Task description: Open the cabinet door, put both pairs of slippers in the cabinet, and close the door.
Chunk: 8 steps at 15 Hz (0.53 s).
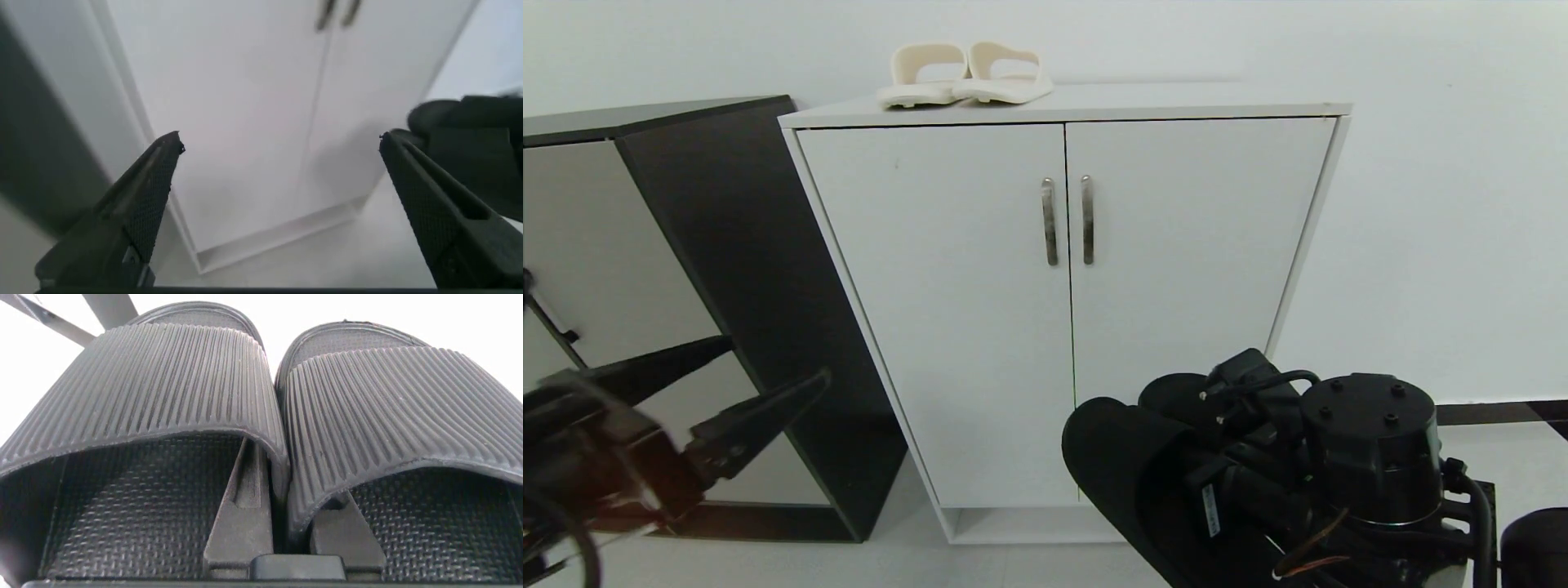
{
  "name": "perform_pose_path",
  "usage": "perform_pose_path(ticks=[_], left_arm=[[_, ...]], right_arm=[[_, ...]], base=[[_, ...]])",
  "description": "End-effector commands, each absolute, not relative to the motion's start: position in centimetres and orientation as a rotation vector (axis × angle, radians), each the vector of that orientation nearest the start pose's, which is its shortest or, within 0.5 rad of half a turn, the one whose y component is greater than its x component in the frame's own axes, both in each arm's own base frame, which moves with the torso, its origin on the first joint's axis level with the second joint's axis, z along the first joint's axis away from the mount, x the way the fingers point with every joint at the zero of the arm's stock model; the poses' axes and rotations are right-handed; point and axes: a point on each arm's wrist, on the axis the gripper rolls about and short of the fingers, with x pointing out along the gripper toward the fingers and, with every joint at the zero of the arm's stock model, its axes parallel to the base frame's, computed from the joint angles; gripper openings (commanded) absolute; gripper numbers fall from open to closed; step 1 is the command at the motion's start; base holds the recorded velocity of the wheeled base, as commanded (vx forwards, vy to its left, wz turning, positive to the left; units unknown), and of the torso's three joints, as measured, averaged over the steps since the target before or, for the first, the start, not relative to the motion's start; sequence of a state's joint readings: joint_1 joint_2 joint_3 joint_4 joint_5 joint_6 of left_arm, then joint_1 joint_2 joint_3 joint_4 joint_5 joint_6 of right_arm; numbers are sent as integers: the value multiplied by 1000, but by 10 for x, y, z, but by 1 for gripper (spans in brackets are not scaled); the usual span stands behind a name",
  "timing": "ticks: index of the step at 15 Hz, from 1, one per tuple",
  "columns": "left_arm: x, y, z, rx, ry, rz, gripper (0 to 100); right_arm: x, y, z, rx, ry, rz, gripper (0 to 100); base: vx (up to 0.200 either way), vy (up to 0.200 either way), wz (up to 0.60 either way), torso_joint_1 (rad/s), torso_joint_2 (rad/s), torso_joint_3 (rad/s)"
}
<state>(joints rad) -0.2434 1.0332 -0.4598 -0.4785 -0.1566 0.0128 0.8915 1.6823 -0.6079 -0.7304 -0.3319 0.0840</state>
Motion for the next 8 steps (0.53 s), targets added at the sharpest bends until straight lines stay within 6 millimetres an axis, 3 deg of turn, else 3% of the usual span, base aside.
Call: perform_pose_path(ticks=[1, 4, 8], left_arm=[[181, -72, 220, 36, 154, -517, 100], [215, -107, 230, 35, 112, -600, 100], [236, -146, 251, 19, 42, -712, 100]], right_arm=[[180, 212, 147, -119, 308, 544, 0], [179, 212, 145, -123, 311, 544, 0], [178, 210, 151, -112, 294, 546, 0]], base=[[0, 0, 0, 0, 0, 0], [0, 0, 0, 0, 0, 0], [0, 0, 0, 0, 0, 0]])
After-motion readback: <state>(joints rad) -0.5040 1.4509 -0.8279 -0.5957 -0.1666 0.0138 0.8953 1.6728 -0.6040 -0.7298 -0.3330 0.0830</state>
